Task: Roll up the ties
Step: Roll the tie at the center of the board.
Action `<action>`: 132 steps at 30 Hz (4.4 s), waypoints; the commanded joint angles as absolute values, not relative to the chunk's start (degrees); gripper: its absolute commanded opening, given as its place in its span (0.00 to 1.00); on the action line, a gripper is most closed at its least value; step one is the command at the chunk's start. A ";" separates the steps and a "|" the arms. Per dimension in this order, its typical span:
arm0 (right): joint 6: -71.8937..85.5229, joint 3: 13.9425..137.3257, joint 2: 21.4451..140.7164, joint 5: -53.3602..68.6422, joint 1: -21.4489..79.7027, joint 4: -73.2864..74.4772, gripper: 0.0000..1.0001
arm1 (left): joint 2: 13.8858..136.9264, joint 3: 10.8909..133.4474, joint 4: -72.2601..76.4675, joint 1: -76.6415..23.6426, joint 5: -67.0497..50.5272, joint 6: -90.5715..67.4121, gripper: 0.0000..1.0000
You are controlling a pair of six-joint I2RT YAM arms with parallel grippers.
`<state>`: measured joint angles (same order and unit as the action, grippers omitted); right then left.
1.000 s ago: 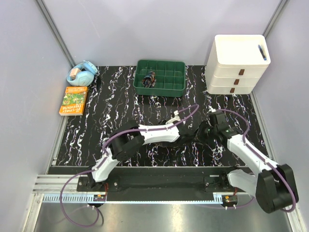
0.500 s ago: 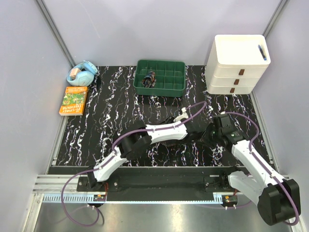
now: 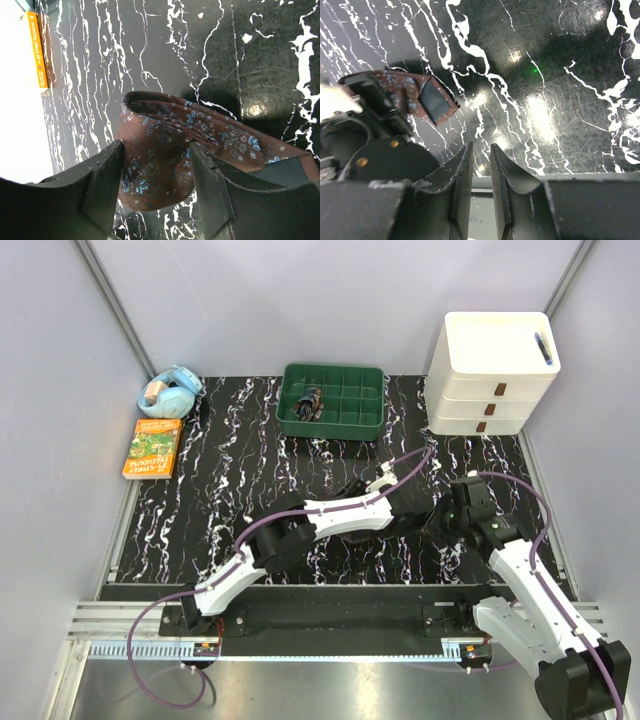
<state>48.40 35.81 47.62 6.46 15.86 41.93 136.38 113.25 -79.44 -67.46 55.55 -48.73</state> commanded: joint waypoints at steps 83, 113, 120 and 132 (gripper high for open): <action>48.43 34.80 47.64 16.26 15.73 33.66 0.23 | 81.82 40.87 -3.26 -33.66 -12.48 -27.60 0.77; 47.90 33.93 49.48 16.87 15.73 31.20 0.23 | 84.47 48.51 -12.63 -35.24 -0.82 -28.48 0.19; 47.90 33.84 48.78 17.58 15.73 31.29 0.23 | 87.79 59.49 -34.00 -44.90 28.95 -30.23 0.19; 47.37 33.93 47.64 17.31 15.73 32.34 0.23 | 116.44 86.98 -63.62 -56.42 56.59 -42.36 0.22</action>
<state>48.56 34.02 48.36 16.21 15.86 32.80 111.13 79.29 -51.57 -54.72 45.12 -37.32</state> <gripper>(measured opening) 0.234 0.271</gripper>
